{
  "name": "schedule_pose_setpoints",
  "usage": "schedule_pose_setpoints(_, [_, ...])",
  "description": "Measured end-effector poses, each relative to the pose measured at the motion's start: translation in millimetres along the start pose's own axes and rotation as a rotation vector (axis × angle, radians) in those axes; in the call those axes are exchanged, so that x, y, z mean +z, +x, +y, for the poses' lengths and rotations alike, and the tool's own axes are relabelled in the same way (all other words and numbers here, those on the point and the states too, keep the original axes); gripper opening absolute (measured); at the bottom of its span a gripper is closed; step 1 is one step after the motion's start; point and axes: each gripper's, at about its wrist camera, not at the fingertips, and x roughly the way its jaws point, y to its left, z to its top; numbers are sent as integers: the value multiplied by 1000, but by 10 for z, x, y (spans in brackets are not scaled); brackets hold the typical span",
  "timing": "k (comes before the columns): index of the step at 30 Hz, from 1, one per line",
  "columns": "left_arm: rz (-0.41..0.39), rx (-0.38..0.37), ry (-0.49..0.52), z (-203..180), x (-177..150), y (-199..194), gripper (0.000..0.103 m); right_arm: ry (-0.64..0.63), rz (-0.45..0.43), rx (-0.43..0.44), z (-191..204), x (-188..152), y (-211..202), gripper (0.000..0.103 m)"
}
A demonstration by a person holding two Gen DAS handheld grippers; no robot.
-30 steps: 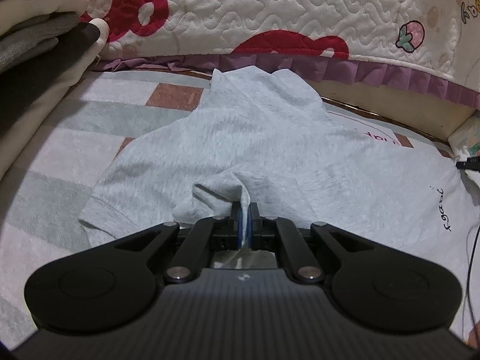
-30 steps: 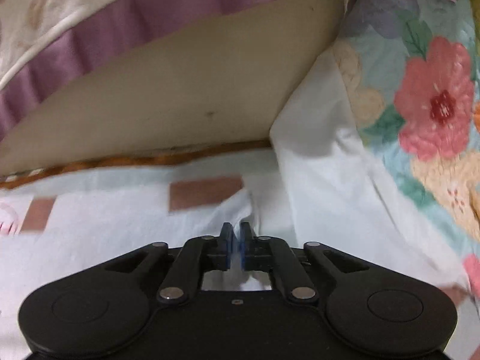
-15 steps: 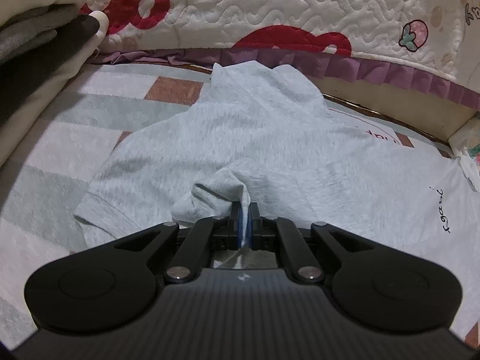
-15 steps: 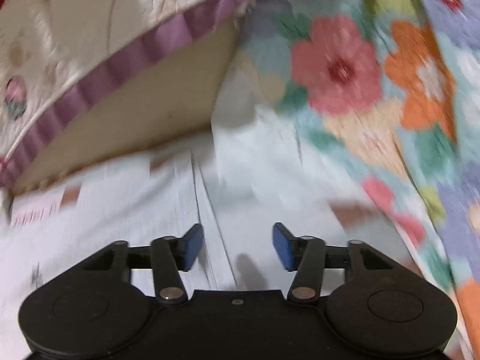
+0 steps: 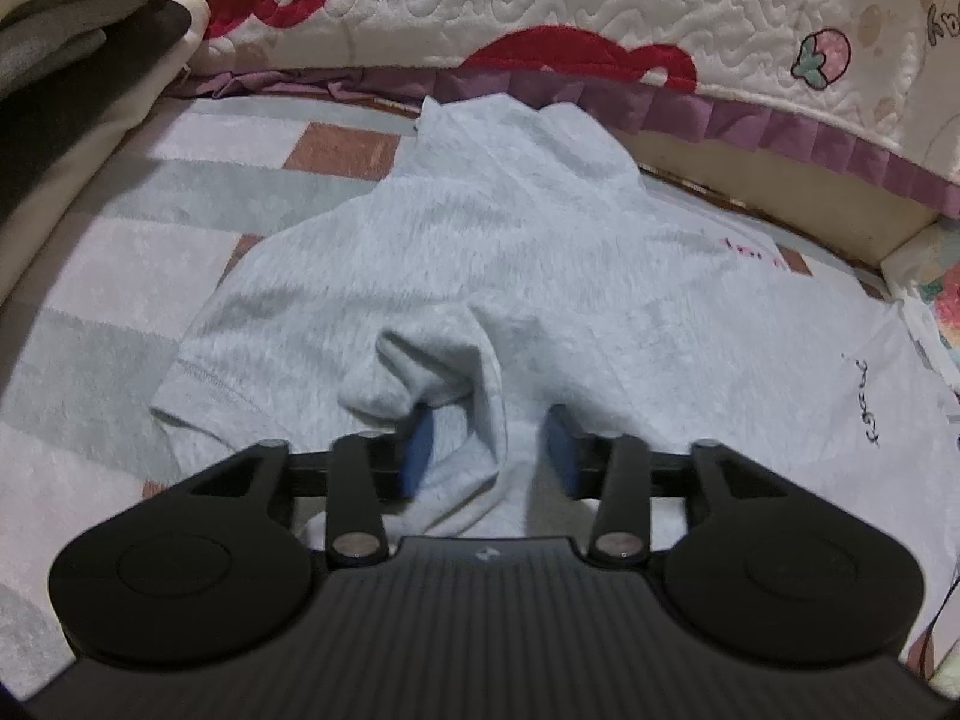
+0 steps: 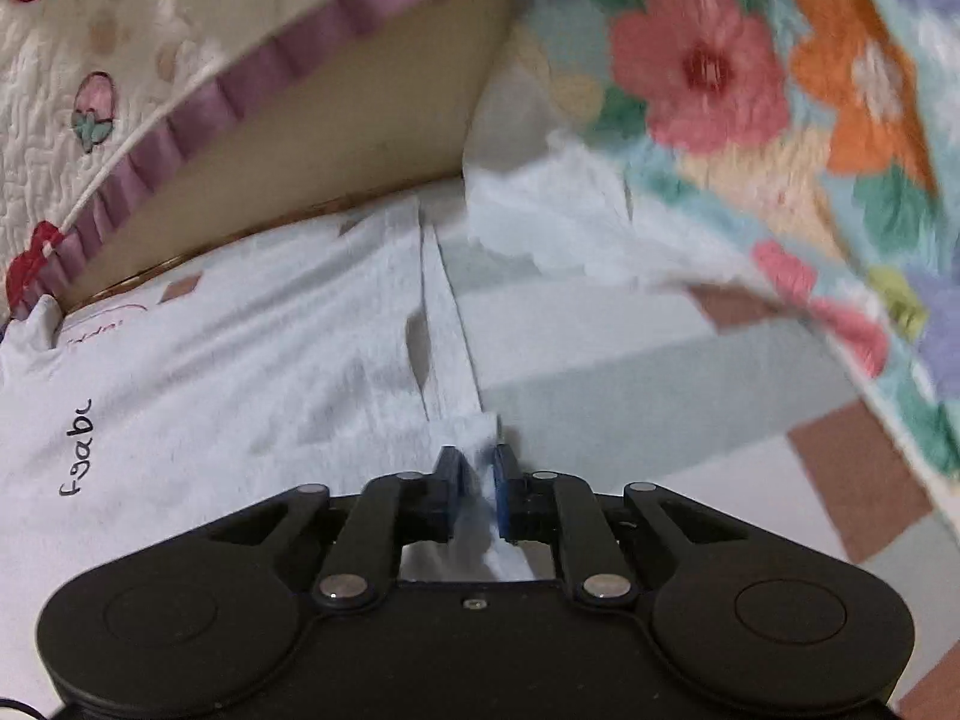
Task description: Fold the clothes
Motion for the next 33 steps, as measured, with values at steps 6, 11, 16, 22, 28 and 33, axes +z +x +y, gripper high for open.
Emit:
schedule_pose_setpoints(6, [10, 73, 82, -117, -74, -1, 61, -93, -142, -57, 178, -42, -339, 7])
schedule_pose_setpoints(11, [-33, 99, 168, -241, -114, 21, 2, -90, -177, -69, 140, -26, -413, 6])
schedule_pose_setpoints(16, [-188, 105, 247, -441, 44, -345, 2, -100, -221, -79, 184, 8, -482, 5])
schedule_pose_setpoints(22, [-373, 80, 202, -466, 510, -734, 2, -116, -282, -52, 231, 314, -483, 4])
schedule_pose_setpoints(28, [-483, 133, 306, -535, 935, -722, 2, -136, -353, -36, 310, 786, -308, 4])
schedule_pose_setpoints(33, [-427, 229, 385, -426, 1142, 16, 9, -158, -324, -105, 355, 1144, 132, 4])
